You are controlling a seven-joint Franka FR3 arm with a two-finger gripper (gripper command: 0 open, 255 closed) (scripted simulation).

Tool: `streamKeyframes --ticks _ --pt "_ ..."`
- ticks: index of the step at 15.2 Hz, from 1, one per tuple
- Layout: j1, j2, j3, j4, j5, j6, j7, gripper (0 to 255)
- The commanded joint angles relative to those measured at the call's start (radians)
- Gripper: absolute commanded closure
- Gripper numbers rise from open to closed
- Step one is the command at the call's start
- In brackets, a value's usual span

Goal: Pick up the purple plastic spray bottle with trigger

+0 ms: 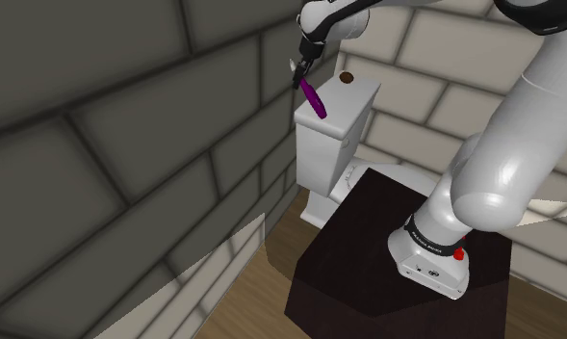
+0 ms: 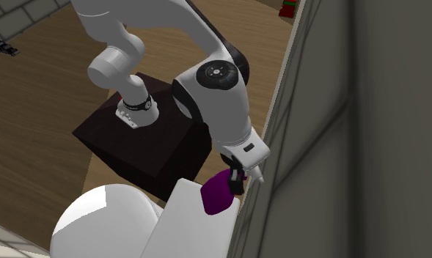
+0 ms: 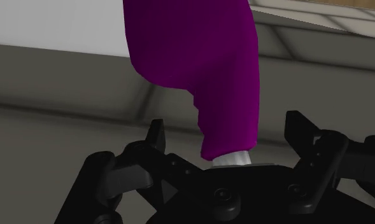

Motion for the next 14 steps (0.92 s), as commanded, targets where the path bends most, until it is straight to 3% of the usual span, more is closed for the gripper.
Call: streamKeyframes --ticks 1,2,11,14 --pt "0.001 0.003 0.001 -0.005 0.003 0.009 -0.001 0" --pt "0.0 0.005 0.0 -0.003 0.004 0.008 -0.002 255" --pt "0.001 0.004 0.001 -0.005 0.003 0.009 -0.001 255" --pt "0.002 -0.015 0.0 0.016 -0.012 -0.029 0.011 255"
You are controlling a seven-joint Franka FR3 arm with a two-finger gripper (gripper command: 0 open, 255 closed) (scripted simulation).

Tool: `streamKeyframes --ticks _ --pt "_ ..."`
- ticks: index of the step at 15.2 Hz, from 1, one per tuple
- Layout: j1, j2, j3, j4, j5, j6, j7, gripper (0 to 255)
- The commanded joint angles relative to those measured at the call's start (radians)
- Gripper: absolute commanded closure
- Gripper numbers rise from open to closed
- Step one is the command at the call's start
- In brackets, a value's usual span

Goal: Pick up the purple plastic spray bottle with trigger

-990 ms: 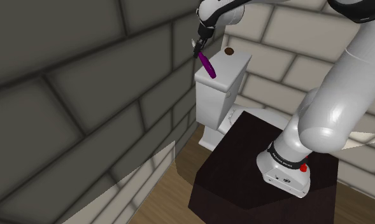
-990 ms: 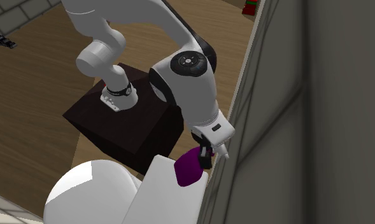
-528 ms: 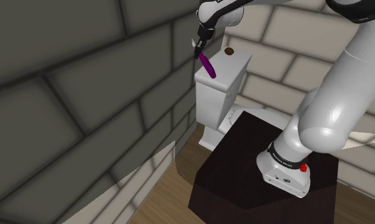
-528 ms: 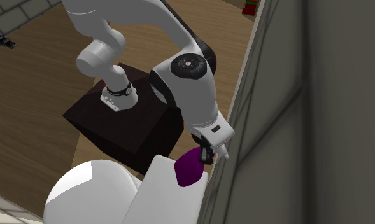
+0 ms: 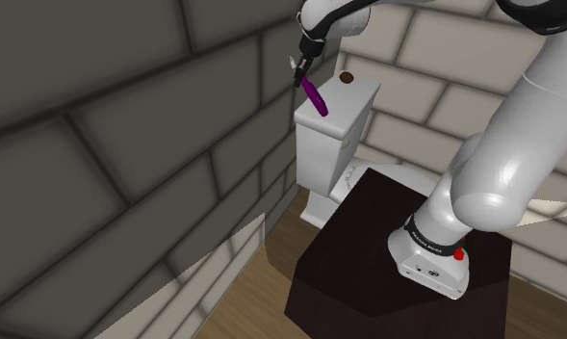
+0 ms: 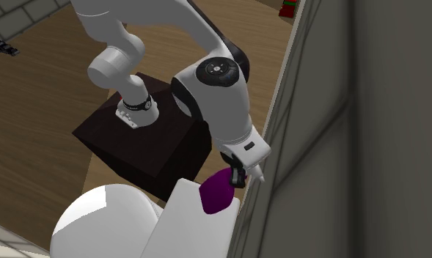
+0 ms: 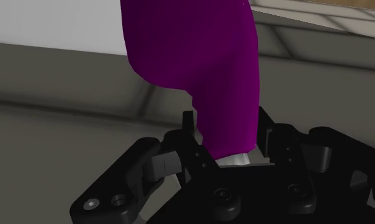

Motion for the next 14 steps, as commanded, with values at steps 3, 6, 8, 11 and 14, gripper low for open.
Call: streamKeyframes --ticks 3,6,8,11,14 --pt "0.002 -0.025 0.0 0.03 -0.018 -0.049 0.015 255" --pt "0.003 -0.04 0.0 0.055 -0.029 -0.087 0.024 255" --pt "0.004 -0.049 0.0 0.073 -0.035 -0.113 0.029 255" --pt "0.004 -0.06 0.001 0.101 -0.043 -0.152 0.036 255" --pt "0.005 -0.064 0.001 0.113 -0.046 -0.167 0.038 255"
